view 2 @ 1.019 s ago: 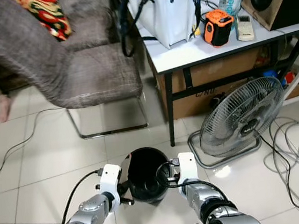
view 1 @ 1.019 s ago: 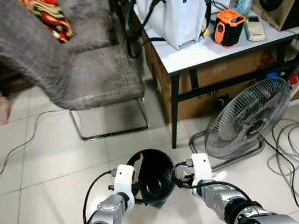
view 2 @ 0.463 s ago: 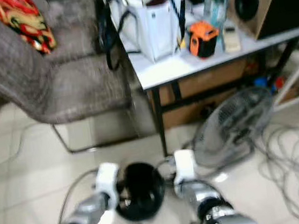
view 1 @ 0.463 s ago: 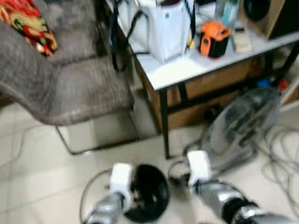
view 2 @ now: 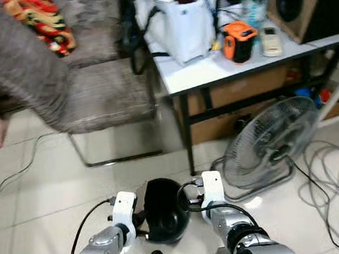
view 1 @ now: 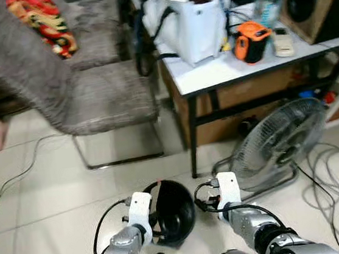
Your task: Picking trash to rubbish bin
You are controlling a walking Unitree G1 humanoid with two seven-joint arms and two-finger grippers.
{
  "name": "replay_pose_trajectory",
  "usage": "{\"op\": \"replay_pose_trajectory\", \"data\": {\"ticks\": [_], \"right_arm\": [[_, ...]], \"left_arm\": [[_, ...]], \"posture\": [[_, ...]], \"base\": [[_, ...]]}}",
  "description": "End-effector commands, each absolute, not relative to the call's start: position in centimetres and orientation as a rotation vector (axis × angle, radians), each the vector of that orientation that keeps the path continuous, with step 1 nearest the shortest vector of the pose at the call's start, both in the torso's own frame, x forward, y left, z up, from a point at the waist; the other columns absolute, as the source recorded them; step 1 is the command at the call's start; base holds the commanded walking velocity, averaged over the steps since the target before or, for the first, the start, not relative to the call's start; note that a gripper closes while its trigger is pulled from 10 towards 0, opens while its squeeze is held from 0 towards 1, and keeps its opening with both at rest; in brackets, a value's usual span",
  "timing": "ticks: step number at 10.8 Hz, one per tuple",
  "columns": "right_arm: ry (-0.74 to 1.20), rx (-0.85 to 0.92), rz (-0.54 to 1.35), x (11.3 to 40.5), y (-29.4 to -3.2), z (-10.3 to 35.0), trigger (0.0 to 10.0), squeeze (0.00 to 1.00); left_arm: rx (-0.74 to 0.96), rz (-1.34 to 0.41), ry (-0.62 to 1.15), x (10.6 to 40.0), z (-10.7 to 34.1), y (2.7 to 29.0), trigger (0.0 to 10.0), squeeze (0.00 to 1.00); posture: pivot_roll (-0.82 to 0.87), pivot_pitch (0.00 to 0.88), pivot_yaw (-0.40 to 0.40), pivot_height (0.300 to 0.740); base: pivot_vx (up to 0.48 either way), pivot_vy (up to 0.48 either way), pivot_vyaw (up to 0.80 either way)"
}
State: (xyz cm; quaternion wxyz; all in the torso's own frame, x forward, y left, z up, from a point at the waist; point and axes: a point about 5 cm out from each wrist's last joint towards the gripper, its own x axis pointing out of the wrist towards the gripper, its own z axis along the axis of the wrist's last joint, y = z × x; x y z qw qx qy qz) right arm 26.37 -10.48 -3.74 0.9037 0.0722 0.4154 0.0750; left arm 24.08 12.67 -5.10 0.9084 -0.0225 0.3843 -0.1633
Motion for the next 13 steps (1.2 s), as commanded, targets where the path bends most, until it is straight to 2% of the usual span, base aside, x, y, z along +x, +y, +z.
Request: {"op": "replay_pose_trajectory", "data": {"ticks": [1, 8, 13], "right_arm": [[0.877, 0.156, 0.151, 25.9, -10.5, -4.1, 10.0, 0.00], [0.900, 0.189, 0.127, 24.5, -10.7, -5.1, 10.0, 0.00], [0.921, 0.234, 0.156, 24.1, -10.6, -5.3, 10.0, 0.00]], "left_arm": [[-0.046, -0.338, 0.843, 23.2, -5.8, 12.8, 10.0, 0.00], [0.022, -0.450, 0.841, 23.3, -5.5, 9.6, 10.0, 0.00], [0.037, -0.367, 0.795, 24.7, -4.7, 9.9, 10.0, 0.00]], "posture": [[-0.17, 0.187, 0.072, 0.740], [-0.23, 0.288, 0.079, 0.740], [-0.24, 0.286, 0.089, 0.740]], "base": [[0.000, 0.000, 0.00], [0.000, 0.000, 0.00], [0.000, 0.000, 0.00]]}}
